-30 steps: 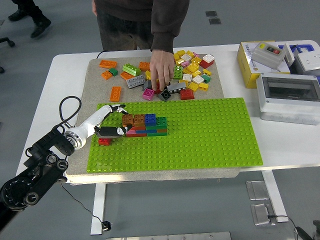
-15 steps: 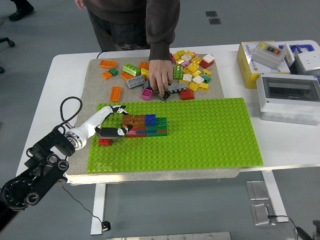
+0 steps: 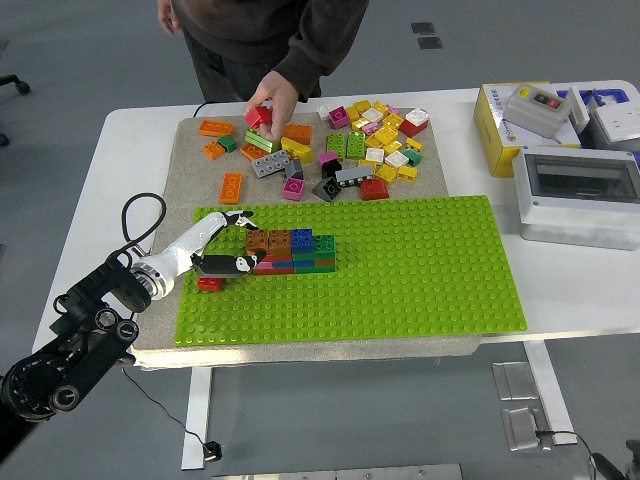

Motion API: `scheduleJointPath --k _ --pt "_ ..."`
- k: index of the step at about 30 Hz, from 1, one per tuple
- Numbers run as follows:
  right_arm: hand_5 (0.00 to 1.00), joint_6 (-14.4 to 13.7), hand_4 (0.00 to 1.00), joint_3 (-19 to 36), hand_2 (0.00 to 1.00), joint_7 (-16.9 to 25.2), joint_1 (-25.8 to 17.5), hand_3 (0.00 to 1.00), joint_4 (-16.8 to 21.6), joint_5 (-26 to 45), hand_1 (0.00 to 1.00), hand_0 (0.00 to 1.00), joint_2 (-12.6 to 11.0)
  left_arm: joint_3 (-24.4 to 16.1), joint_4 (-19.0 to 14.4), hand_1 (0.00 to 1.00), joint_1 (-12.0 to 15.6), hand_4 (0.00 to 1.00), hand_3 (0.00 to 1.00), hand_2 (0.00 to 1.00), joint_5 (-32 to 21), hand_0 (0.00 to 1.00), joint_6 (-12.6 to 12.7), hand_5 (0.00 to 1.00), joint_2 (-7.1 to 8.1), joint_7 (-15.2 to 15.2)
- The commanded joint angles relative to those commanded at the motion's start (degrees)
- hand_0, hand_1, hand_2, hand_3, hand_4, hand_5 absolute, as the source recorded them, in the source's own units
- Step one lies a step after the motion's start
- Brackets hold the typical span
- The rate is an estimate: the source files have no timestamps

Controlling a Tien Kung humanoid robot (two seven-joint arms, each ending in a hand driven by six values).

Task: Pick up the brick,pile it on top of brick,press brick,pick up the brick,pile it on top of brick,press brick

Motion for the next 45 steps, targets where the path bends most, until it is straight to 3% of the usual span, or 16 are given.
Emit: scheduleJointPath --k 3,4,10,36,45 --pt "0.998 -0.01 0.607 0.06 0.699 0.01 0.02 0.777 0.00 -0.05 0.694 0.730 -0.01 0.02 -0.13 0.959 -0.01 0.593 0.594 0.961 0.16 0.976 -0.15 0.274 0.01 0.04" --pt "0.998 -0.01 0.604 0.08 0.698 0.01 0.02 0.776 0.00 -0.07 0.694 0.730 -0.02 0.03 -0.17 0.961 -0.01 0.610 0.673 0.966 0.21 0.977 -0.19 0.258 0.02 0.04" --pt "0.998 -0.01 0.603 0.20 0.699 -0.01 0.05 0.776 0.00 -0.24 0.694 0.730 -0.03 0.10 -0.25 0.962 -0.01 0.621 0.706 0.969 0.29 0.977 -0.31 0.254 0.03 0.08" --pt "0.998 -0.13 0.599 1.07 0.694 -0.16 0.16 0.776 0.00 -1.52 0.694 0.729 -0.05 0.02 -0.21 0.970 0.01 0.677 0.775 0.982 0.97 0.978 -0.53 0.275 0.02 0.30" --pt "0.998 -0.14 0.598 1.10 0.694 -0.17 0.26 0.776 0.00 -1.58 0.693 0.729 -0.05 -0.06 -0.02 0.975 -0.07 0.718 0.795 0.998 1.45 0.981 -1.79 0.302 0.01 1.10"
